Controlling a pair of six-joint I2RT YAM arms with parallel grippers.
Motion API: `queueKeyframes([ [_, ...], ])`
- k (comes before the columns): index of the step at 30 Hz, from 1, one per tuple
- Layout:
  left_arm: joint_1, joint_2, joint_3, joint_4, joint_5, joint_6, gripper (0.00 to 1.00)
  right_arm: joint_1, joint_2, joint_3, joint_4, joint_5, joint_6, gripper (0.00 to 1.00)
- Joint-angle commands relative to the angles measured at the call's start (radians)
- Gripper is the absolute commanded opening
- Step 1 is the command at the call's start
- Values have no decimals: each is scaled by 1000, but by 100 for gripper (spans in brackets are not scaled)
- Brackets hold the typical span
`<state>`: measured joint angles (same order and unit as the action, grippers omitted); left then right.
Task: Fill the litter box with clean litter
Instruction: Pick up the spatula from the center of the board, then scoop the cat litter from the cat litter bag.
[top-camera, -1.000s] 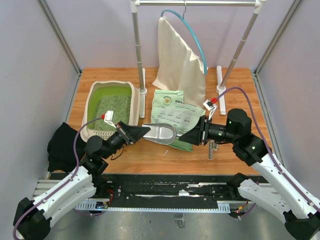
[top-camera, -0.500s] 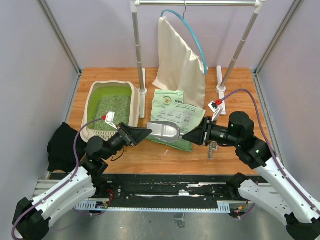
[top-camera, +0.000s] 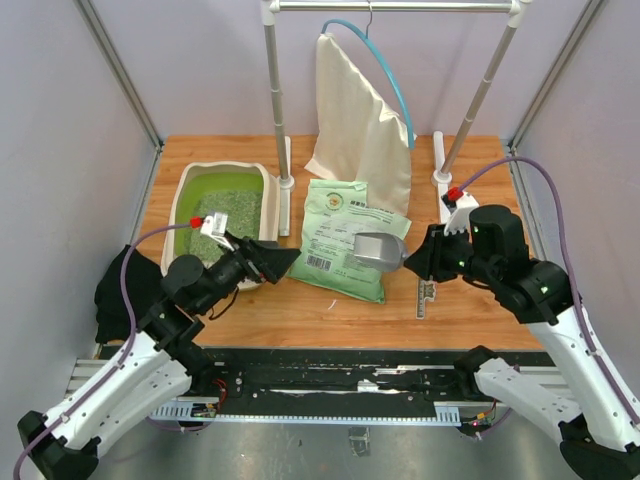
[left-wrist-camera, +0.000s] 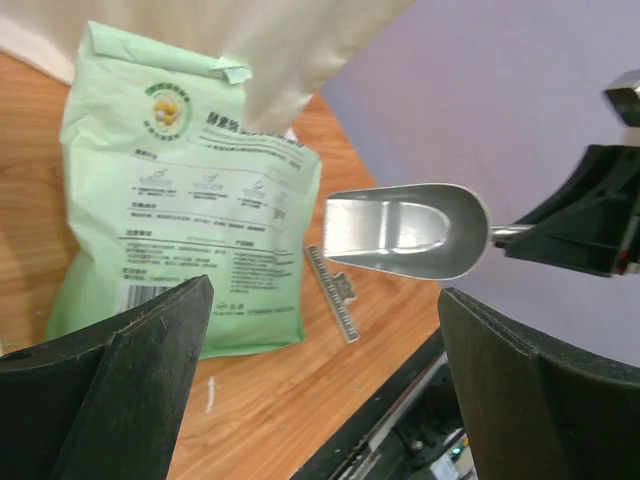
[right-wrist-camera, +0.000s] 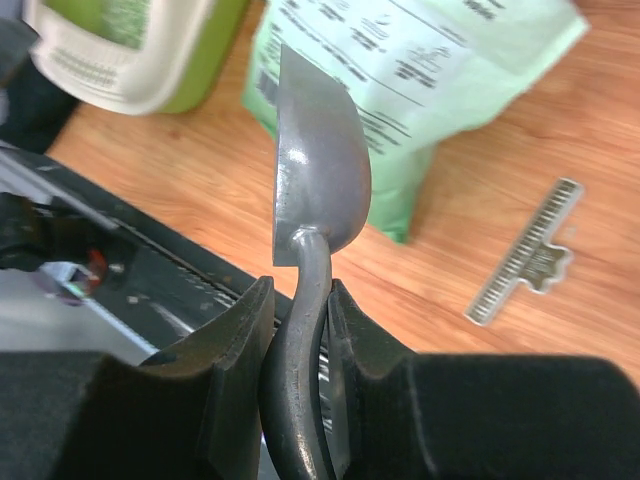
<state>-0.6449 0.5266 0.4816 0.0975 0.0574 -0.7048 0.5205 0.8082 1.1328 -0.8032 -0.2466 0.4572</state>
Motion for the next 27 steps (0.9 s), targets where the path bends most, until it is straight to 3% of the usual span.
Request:
queueKeyframes([
  [1, -4, 151, 107, -105, -17, 202, 100, -28, -1, 56, -145, 173, -156, 1],
  [4, -4, 332, 215, -132, -9, 304, 100, -30, -6, 58, -157, 217, -172, 1],
  [7, 0, 484, 326, -139, -90, 364, 100, -31, -8, 50, -170, 260, -181, 1],
  [10, 42, 642, 454, -111, -23, 472, 100, -41, -9, 46, -179, 275, -189, 1],
  [15, 75, 916, 745, -214, 31, 619, 100, -70, -8, 47, -188, 271, -204, 1],
  [23, 172, 1225, 1027, -279, 290, 789, 100, -154, -6, 59, -188, 163, -242, 1],
  [27, 202, 1356, 1166, -394, 466, 888, 100, -191, -5, 68, -192, 120, -256, 1],
])
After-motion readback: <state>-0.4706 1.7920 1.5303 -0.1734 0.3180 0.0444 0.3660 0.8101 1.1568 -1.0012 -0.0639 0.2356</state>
